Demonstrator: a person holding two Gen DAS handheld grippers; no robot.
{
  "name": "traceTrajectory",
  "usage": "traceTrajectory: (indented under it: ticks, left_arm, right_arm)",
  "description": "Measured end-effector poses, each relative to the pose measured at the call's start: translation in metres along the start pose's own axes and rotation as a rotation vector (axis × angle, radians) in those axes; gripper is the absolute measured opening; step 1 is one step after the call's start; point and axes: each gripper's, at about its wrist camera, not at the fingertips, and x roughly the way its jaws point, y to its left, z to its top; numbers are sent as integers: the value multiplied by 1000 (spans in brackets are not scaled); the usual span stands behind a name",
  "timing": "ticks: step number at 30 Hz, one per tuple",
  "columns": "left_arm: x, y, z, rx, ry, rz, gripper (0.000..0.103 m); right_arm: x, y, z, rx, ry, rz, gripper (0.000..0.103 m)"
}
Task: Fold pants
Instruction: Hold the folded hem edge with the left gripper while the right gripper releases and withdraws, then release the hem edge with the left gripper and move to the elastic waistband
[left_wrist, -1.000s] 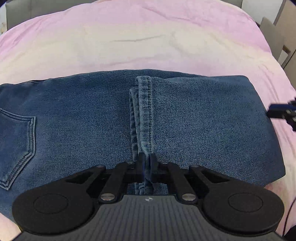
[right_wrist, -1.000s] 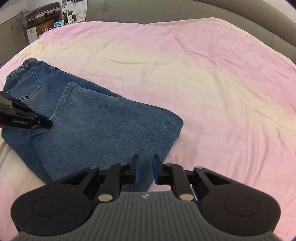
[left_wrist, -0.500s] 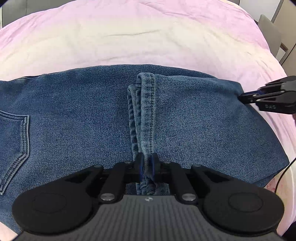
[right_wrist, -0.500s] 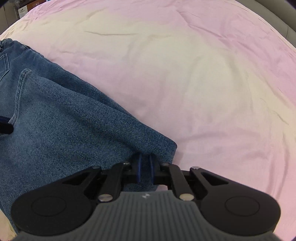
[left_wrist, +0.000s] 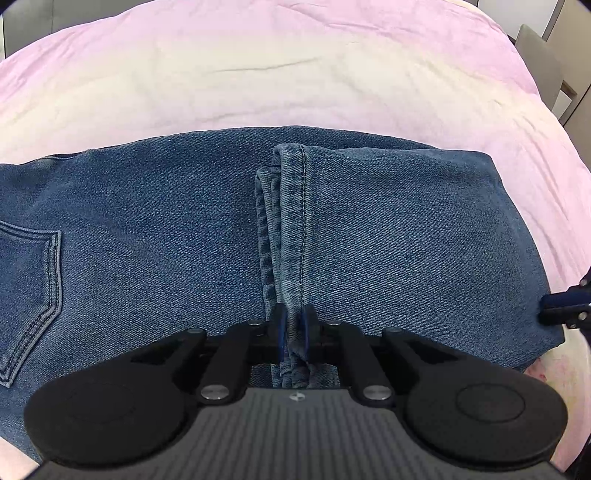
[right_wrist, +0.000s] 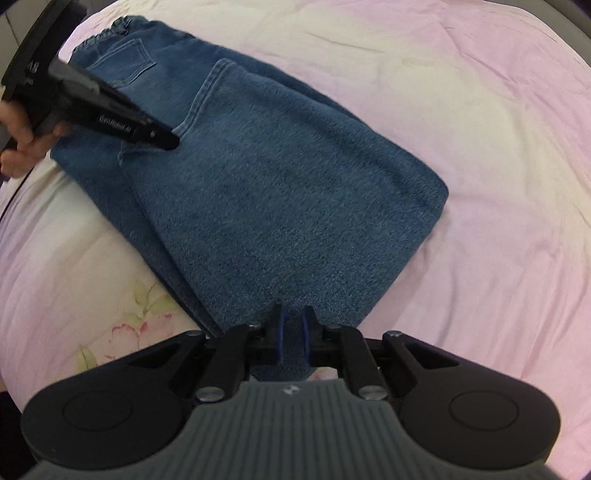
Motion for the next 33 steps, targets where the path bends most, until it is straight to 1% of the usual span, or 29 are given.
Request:
traceTrajectory:
  ticks: [3, 7, 9, 10, 11, 13, 14, 16, 18, 20, 22, 24, 25, 26, 27, 29, 30, 32, 33]
  left_arm:
    - [3, 1, 0, -3, -2, 1, 13]
    - [1, 2, -2, -17, -6, -5, 15]
    - [-1, 4, -2, -40, -3, 0, 19]
    - [-5, 7, -1, -51, -4, 3, 22]
    - [-10, 9, 0, -59, -8, 9, 30]
    - [-21, 16, -2, -77, -16, 15, 36]
    - [-31, 21, -5, -88, -38, 16, 36]
    - [-50, 32, -12, -99, -73, 10, 36]
    - [-68, 47, -18, -122, -92, 11, 39]
    - [-87, 65, -23, -143, -108, 30, 43]
    - [-102, 84, -28, -157, -113, 60, 44]
    - [-115, 102, -33, -175, -123, 91, 45]
    - [-121, 111, -35, -187, -131, 106, 48]
    - [-126, 122, -38, -206, -142, 121, 51]
    - [-133, 134, -42, -225, -151, 132, 53]
    - [-142, 158, -50, -266, -162, 148, 55]
    - [-146, 170, -55, -290, -167, 156, 56]
    - [-150, 197, -63, -352, -183, 173, 62]
    - [-152, 210, -67, -386, -197, 179, 62]
  right_arm:
    - [20, 1, -4, -28, 9, 2, 6]
    - [24, 9, -2, -77, 17, -21, 5]
    - [25, 12, 3, -89, 33, -28, 5]
    - [24, 12, 5, -83, 42, -28, 5]
    - [24, 11, 7, -76, 51, -28, 5]
    - [21, 14, 13, -93, 65, -41, 5]
    - [19, 18, 15, -114, 67, -56, 5]
    - [14, 28, 20, -182, 65, -109, 9]
    - [5, 33, 24, -227, 47, -140, 21]
    - [-5, 37, 32, -240, 21, -115, 30]
    - [-11, 45, 42, -281, 2, -95, 38]
    - [-13, 57, 53, -348, -11, -100, 50]
    - [-13, 62, 58, -377, -16, -102, 53]
    - [-11, 67, 67, -408, -24, -96, 58]
    - [-9, 72, 73, -430, -34, -90, 62]
    - [-5, 84, 89, -473, -62, -74, 66]
    - [-3, 89, 96, -492, -73, -65, 70]
    - [7, 100, 114, -523, -99, -52, 77]
    - [11, 105, 122, -539, -107, -41, 77]
